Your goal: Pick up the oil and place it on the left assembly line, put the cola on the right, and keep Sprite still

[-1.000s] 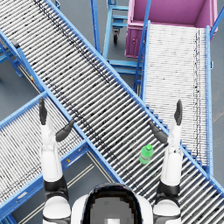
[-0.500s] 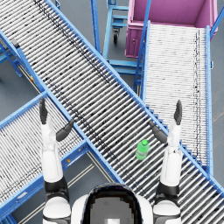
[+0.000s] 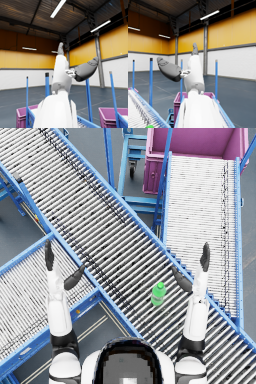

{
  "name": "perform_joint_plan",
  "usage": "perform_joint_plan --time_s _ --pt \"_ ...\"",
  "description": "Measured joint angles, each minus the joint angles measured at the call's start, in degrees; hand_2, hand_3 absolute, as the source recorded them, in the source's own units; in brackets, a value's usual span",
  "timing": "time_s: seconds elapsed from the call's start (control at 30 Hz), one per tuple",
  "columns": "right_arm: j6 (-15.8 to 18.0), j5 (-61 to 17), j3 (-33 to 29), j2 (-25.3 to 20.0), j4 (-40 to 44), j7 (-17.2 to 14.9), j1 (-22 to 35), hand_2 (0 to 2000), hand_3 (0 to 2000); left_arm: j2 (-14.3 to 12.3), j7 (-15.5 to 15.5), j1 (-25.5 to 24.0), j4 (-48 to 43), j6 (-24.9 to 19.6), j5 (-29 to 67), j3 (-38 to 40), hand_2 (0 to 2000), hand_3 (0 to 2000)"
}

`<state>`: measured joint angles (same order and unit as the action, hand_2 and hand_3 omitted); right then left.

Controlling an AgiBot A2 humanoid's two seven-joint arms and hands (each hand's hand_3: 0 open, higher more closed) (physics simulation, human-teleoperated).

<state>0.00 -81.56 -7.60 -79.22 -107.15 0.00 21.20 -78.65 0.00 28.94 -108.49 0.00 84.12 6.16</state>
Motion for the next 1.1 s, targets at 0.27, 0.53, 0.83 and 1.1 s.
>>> perform_joint_plan --time_s 0.27,0.53,0.83,1.1 --pt "0.0 0.0 0.0 -0.4 0.6 0.0 -0.9 0 0 -0.3 0.0 -0.9 0.3 0.0 0.0 0.2 0 0" --pt "0.0 0.0 0.1 -0.6 0.8 0.0 -1.5 0 0 -0.5 0.0 -1.4 0.3 0.0 0.0 0.5 0 0" --pt "0.0 0.0 -0.1 -0.7 0.2 0.0 -1.1 0 0 -0.5 0.0 -0.7 -0.1 0.0 0.0 0.5 0 0" --pt "0.0 0.0 -0.5 -0.6 -0.5 0.0 -0.3 0 0 -0.5 0.0 0.0 -0.6 0.0 0.0 0.5 0 0"
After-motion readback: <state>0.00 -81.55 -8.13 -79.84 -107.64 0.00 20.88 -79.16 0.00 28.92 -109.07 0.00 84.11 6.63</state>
